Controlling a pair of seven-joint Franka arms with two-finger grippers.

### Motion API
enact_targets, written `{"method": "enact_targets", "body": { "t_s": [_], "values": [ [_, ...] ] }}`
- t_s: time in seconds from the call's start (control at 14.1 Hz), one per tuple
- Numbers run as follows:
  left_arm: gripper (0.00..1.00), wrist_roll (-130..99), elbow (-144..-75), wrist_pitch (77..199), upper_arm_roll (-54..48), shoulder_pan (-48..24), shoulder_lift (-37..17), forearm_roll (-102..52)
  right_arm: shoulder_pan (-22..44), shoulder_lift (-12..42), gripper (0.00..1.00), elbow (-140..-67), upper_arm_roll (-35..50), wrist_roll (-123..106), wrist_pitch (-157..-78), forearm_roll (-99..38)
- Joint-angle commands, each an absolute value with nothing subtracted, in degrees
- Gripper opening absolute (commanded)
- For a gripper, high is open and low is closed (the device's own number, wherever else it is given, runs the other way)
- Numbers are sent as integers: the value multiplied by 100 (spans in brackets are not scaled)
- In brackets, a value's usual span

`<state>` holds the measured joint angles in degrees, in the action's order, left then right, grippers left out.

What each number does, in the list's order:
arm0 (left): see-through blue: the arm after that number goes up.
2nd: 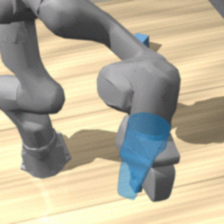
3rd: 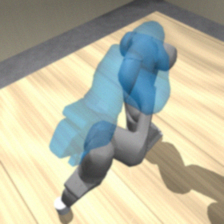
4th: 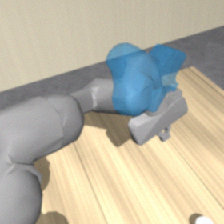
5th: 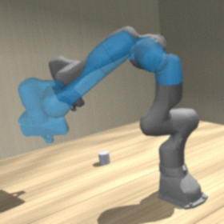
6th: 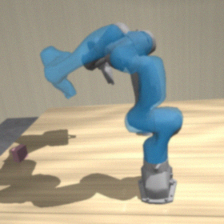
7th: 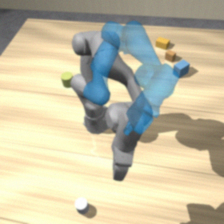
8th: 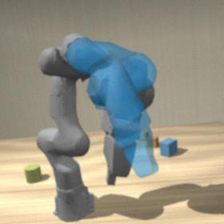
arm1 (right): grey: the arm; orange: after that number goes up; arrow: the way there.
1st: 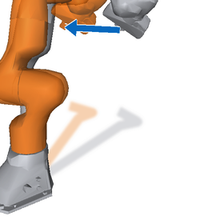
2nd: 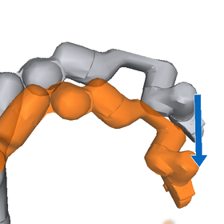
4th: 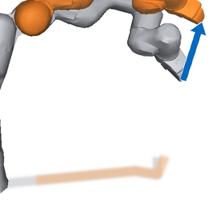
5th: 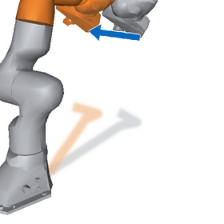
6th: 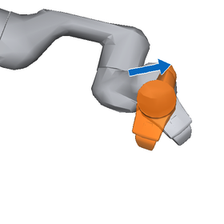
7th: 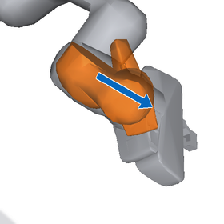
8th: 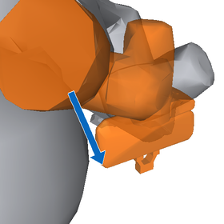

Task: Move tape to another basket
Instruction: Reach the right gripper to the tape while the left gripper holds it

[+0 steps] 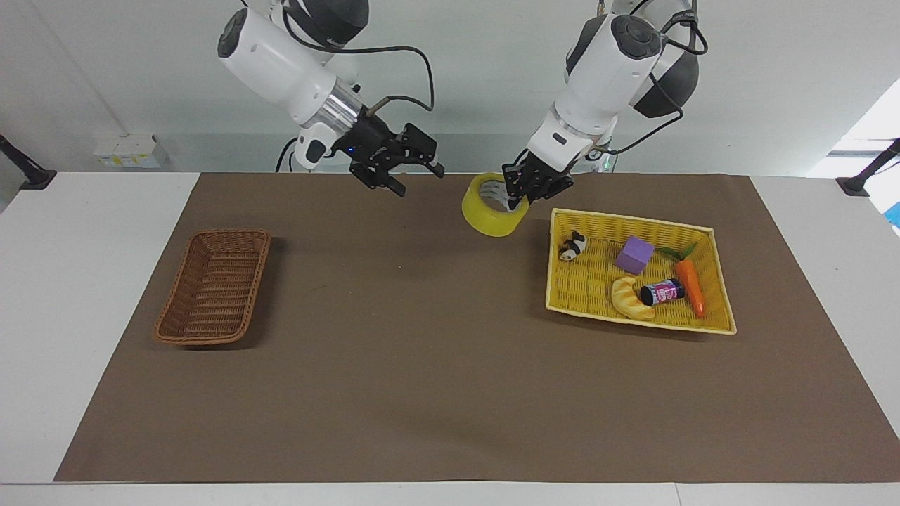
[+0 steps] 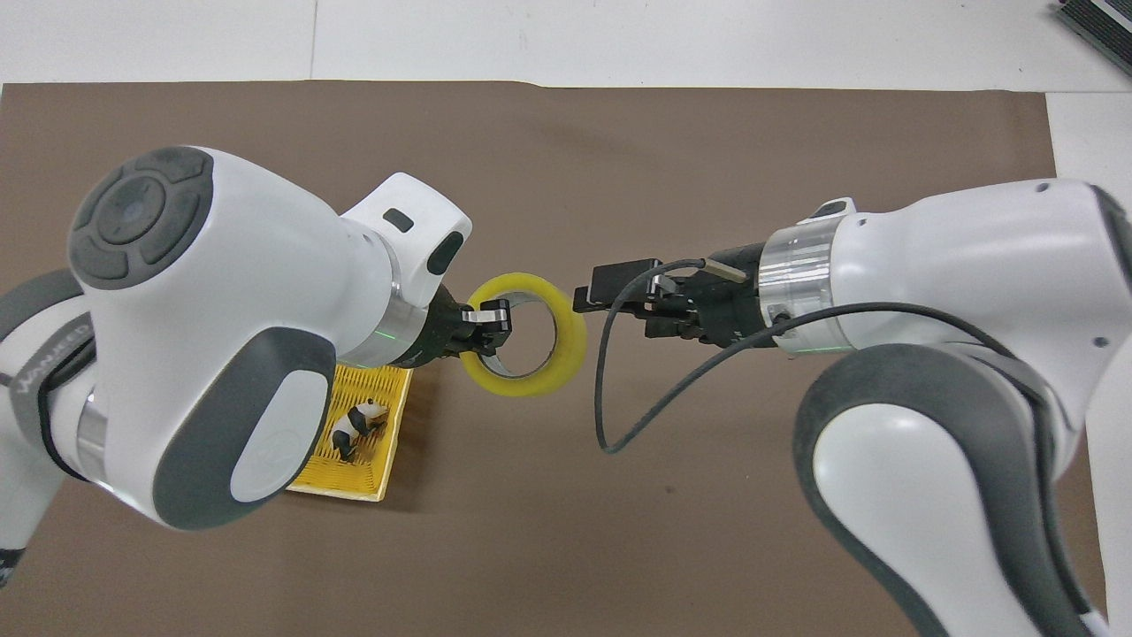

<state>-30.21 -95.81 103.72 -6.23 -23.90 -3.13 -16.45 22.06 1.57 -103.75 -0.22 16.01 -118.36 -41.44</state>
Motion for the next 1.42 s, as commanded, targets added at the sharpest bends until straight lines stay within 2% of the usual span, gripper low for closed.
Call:
{"method": "enact_targets", "body": {
  "t_s": [0.0, 0.28, 0.5, 0.85, 0.93, 1.0, 1.07, 1.14, 1.21, 1.28, 1.35],
  "values": [
    [0, -2944, -9598, 10318, -536, -2461, -193, -1714, 2312, 307, 100, -10415, -44, 1529, -12094, -4228],
    [0, -2979, -9598, 10739, -536, -2461, -228, -1749, 2329, 299, 100, -10415, -35, 1573, -12041, -4228],
    [0, -2953, -9606, 10758, -545, -2470, -229, -1749, 2355, 307, 100, -10336, -44, 1608, -11656, -4236],
    [0, -2883, -9685, 11171, -554, -2584, -220, -1767, 2364, 308, 98, -10336, -35, 1617, -11672, -4201],
    [0, -2883, -9686, 11171, -554, -2575, -220, -1758, 2373, 308, 81, -10336, -35, 1608, -11672, -4114],
    [0, -2883, -9694, 11171, -554, -2584, -211, -1758, 2399, 316, 44, -10310, -35, 1661, -11672, -3991],
    [0, -2883, -9686, 11153, -554, -2584, -211, -1767, 2408, 334, 16, -10292, -35, 1687, -11681, -3955],
    [0, -2892, -9694, 11136, -554, -2584, -211, -1758, 2400, 343, 1, -10292, -44, 1731, -11681, -3955],
    [0, -2892, -9694, 11136, -554, -2593, -211, -1758, 2399, 343, 0, -10292, -44, 1792, -11681, -3946],
    [18, -2892, -9686, 11179, -554, -2593, -220, -1758, 2382, 343, 0, -10283, -44, 1845, -11672, -3929],
    [55, -2900, -9686, 11180, -554, -2593, -220, -1758, 2347, 378, 0, -10179, -44, 1898, -11620, -3894]
  ]
}}
